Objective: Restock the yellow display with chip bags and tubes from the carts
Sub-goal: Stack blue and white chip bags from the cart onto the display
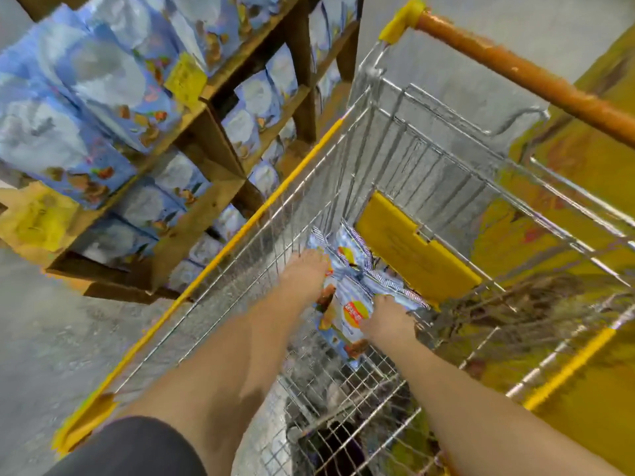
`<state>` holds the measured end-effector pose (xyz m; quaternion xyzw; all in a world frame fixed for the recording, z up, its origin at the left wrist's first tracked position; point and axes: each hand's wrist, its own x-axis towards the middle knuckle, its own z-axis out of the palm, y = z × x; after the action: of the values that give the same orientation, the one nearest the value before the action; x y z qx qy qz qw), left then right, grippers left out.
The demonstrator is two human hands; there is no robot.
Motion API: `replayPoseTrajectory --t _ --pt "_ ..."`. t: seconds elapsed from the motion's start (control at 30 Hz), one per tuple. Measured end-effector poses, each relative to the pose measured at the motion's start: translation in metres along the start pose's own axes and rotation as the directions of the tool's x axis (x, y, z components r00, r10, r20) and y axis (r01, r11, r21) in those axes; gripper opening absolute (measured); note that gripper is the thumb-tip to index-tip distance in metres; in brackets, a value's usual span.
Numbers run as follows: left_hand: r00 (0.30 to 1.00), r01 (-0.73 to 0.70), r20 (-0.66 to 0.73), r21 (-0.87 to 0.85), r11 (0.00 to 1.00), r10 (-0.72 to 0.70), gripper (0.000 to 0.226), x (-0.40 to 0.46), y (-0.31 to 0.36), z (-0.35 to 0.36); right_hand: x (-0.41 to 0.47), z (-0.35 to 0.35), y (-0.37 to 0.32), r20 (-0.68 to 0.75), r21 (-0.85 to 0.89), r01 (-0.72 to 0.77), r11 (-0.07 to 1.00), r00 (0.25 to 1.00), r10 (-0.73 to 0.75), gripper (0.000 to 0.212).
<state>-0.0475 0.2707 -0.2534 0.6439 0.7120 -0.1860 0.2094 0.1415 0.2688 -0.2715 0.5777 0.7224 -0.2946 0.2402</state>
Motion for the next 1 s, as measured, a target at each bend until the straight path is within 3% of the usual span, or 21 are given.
replayPoseTrajectory --t 0.07,0.2,0.37,0.5,0.6,0.73,0.83,0.93,1.0 --pt "1.000 -0.023 -0.003 0.082 0.996 0.023 0.071 0.024 0.000 0.007 0.011 0.013 0.001 -0.050 -0.055 -0.008 0.998 0.999 0.005 0.063" --pt "0.996 -0.088 0.013 0.198 0.976 0.087 0.065 0.063 -0.005 0.017 0.028 0.032 0.001 -0.051 -0.003 -0.027 1.000 0.998 0.027 0.077" --pt "0.989 -0.147 0.058 0.309 0.940 0.136 0.064 0.071 -0.004 0.017 0.028 0.040 -0.004 0.005 -0.112 -0.073 0.991 0.997 0.075 0.089" --pt "0.981 -0.195 0.066 0.412 0.890 0.184 0.051 0.058 -0.008 0.026 0.022 0.042 -0.012 0.081 -0.123 -0.077 0.989 0.993 0.088 0.087" --pt "0.975 -0.220 0.065 0.445 0.868 0.214 0.037 0.044 -0.011 0.029 0.021 0.045 -0.013 0.117 -0.014 -0.080 0.997 0.990 0.081 0.067" --pt "0.978 -0.207 0.067 0.418 0.884 0.197 0.028 0.008 -0.010 0.019 0.012 0.035 -0.014 0.098 -0.050 0.044 0.998 0.994 -0.039 0.030" --pt "0.988 -0.125 -0.048 0.329 0.936 0.149 0.025 -0.027 -0.011 0.008 -0.008 0.002 -0.015 0.179 -0.107 0.172 0.979 0.972 -0.152 0.033" --pt "0.983 -0.070 -0.157 0.152 0.986 0.094 0.026 -0.076 -0.007 -0.009 -0.041 -0.022 -0.010 0.155 -0.113 0.248 0.962 0.961 -0.230 0.028" --pt "0.964 -0.031 -0.262 0.025 0.999 0.037 0.030 -0.118 -0.003 -0.018 -0.073 -0.028 -0.004 0.093 -0.134 0.270 0.954 0.961 -0.259 0.036"
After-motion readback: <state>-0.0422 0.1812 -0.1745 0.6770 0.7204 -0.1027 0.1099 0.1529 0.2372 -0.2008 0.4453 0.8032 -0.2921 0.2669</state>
